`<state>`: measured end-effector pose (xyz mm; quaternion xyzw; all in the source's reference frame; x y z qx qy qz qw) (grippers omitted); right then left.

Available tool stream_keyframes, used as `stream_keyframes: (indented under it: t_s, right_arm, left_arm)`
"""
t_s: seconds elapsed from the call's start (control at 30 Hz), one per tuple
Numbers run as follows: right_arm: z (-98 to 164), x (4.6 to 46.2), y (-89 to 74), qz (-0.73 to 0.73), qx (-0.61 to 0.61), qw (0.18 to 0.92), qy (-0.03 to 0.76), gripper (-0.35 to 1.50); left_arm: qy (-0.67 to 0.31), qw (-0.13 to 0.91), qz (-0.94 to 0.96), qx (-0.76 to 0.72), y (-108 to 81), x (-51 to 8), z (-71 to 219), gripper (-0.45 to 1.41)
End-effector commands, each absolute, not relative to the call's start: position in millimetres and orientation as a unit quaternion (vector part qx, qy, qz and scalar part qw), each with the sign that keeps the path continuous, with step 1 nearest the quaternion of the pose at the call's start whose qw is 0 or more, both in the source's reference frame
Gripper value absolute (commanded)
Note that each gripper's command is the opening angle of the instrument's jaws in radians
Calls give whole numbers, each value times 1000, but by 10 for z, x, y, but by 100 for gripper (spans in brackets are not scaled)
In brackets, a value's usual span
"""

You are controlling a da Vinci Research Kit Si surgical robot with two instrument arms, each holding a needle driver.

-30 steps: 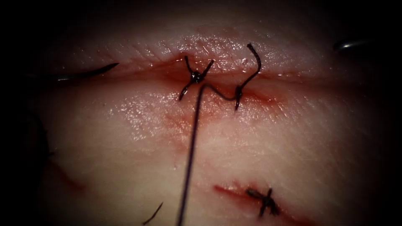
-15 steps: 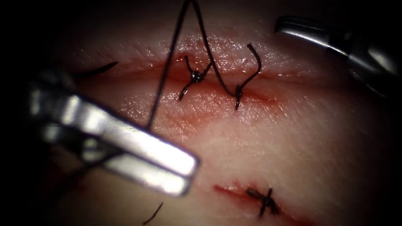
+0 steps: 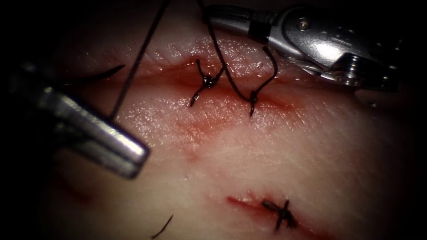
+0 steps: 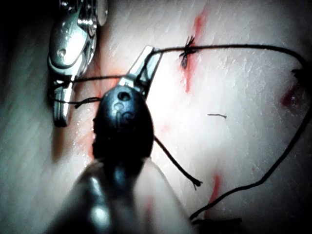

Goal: Wound Closure

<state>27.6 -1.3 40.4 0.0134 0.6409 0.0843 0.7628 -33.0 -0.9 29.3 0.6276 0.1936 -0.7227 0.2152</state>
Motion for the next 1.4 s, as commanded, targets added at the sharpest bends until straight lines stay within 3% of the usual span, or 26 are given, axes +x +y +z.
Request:
stream_keyframes:
  t_s: [0.03,0.53,0.97,1.4]
  right_arm:
    - [412,294,-11,76,15,760,645,-35]
    - [406,307,-29,23,103,692,714,-35]
    - [395,284,-35,35,101,664,740,-35]
    - [379,258,-36,66,88,638,762,-35]
  left_arm:
    - [194,222,-721,628,-8,-335,298,-45]
    - [173,224,-733,619,28,-327,340,-45]
    - [131,154,-774,600,66,-311,403,-45]
    - [102,127,-802,575,84,-332,436,-45]
